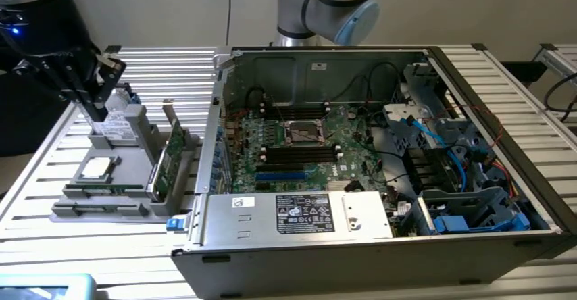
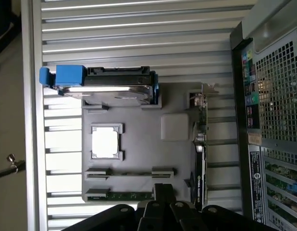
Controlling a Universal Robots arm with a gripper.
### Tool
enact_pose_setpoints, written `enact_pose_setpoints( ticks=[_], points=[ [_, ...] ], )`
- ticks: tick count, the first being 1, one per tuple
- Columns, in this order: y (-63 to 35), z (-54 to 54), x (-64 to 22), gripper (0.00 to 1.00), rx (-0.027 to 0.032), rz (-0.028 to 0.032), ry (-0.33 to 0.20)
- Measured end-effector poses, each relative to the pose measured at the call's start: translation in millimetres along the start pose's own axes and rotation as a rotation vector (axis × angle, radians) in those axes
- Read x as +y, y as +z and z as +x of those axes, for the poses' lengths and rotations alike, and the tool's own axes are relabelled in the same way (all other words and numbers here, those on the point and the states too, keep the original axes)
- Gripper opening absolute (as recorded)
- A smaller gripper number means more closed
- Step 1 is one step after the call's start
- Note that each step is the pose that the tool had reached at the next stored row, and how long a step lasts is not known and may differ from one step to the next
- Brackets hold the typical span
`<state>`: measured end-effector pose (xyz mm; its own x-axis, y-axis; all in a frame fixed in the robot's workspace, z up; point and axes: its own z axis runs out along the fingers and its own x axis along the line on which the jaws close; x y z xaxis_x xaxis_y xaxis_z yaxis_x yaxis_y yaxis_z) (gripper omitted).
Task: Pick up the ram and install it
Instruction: 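Reach for the ram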
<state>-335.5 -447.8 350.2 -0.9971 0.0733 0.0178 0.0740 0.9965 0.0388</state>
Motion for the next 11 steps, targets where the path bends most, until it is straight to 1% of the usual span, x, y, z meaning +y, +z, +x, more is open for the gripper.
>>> enact_pose_setpoints(
  ticks=[3,7,11],
  points=[
    [0.7,6.1,-0.5,0.11,0.0029,0.0015,0.0],
    [1.4,18.5,-1.5,0.11,0.0036,0.0025,0.0],
    [1.7,27.8,-2.2,0.11,0.0036,0.0053,0.0]
  ],
)
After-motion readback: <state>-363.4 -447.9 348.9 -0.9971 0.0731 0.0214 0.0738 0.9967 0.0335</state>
